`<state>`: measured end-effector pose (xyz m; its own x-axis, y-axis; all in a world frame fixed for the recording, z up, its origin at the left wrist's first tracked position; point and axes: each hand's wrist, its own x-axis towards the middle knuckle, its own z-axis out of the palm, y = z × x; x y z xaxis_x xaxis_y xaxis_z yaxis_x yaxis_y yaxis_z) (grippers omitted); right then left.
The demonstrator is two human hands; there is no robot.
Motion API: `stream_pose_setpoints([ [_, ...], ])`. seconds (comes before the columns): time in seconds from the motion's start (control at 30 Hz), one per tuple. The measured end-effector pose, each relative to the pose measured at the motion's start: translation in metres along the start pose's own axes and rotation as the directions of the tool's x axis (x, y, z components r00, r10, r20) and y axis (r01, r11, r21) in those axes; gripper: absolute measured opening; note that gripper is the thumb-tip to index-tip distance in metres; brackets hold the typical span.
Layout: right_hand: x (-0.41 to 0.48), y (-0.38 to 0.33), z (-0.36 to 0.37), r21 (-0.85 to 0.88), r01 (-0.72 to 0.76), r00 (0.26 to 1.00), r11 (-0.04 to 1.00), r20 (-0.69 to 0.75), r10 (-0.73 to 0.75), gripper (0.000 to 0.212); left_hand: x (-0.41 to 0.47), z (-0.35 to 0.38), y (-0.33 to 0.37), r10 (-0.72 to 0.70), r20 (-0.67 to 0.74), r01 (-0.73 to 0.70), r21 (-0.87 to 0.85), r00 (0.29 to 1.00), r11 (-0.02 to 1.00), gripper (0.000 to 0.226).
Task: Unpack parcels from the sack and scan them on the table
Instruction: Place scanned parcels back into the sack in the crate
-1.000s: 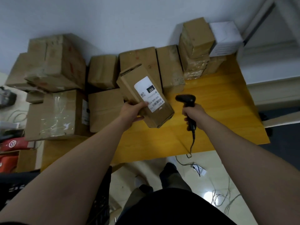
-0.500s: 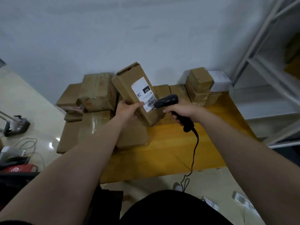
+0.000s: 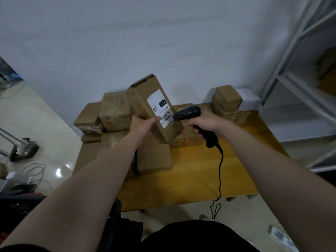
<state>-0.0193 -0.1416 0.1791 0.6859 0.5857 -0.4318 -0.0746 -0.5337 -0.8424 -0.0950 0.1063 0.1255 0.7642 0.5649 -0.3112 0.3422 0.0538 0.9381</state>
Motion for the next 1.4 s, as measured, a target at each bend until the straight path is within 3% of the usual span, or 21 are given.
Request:
stream_pose_setpoints([
  [0.13,0.008,0.012,-0.01,0.017,-0.038,0.999,0.999,-0.034,0.039,0.023,0.007,0.014,-0.006,-0.032,0.022,0.032,0.002,0.999,0.999,0.064],
  [0.27,0.022,0.051,-0.035,-0.02,-0.155,0.975,0.988,-0.167,0.149,0.024,0.015,0.045,-0.017,-0.08,0.093,0.077,0.04,0.992,0.996,0.045],
  [0.4,0.035,0.11,-0.067,-0.031,-0.286,0.937,0.958,-0.22,0.272,0.025,0.025,0.091,-0.034,-0.172,0.162,0.154,0.118,0.972,0.981,0.055],
  [0.47,0.043,0.143,-0.083,-0.035,-0.381,0.901,0.924,-0.24,0.362,0.027,0.029,0.117,-0.044,-0.198,0.187,0.162,0.193,0.962,0.968,0.067],
  [0.6,0.06,0.215,-0.111,-0.041,-0.584,0.79,0.811,-0.256,0.557,0.025,0.037,0.168,-0.061,-0.213,0.237,0.131,0.319,0.948,0.939,0.06],
  [0.7,0.074,0.266,-0.124,0.027,-0.683,0.71,0.73,-0.21,0.672,0.027,0.047,0.197,-0.077,-0.288,0.286,0.174,0.364,0.914,0.915,0.071],
  [0.83,0.098,0.311,-0.132,0.064,-0.724,0.668,0.687,-0.185,0.721,0.026,0.059,0.222,-0.101,-0.388,0.284,0.268,0.381,0.877,0.885,0.083],
  [0.97,0.122,0.335,-0.134,0.017,-0.728,0.676,0.685,-0.145,0.722,0.021,0.064,0.236,-0.123,-0.42,0.245,0.294,0.422,0.874,0.858,0.095],
  [1.23,0.122,0.362,-0.119,0.092,-0.709,0.68,0.699,-0.171,0.713,0.012,0.049,0.24,-0.148,-0.463,0.226,0.334,0.44,0.857,0.834,0.089],
  [1.3,0.114,0.359,-0.118,0.085,-0.712,0.672,0.697,-0.203,0.712,0.022,0.041,0.235,-0.148,-0.459,0.229,0.335,0.429,0.858,0.839,0.086],
  [1.4,0.097,0.348,-0.115,0.046,-0.718,0.665,0.695,-0.251,0.704,0.055,0.022,0.221,-0.142,-0.457,0.227,0.343,0.408,0.86,0.846,0.08],
])
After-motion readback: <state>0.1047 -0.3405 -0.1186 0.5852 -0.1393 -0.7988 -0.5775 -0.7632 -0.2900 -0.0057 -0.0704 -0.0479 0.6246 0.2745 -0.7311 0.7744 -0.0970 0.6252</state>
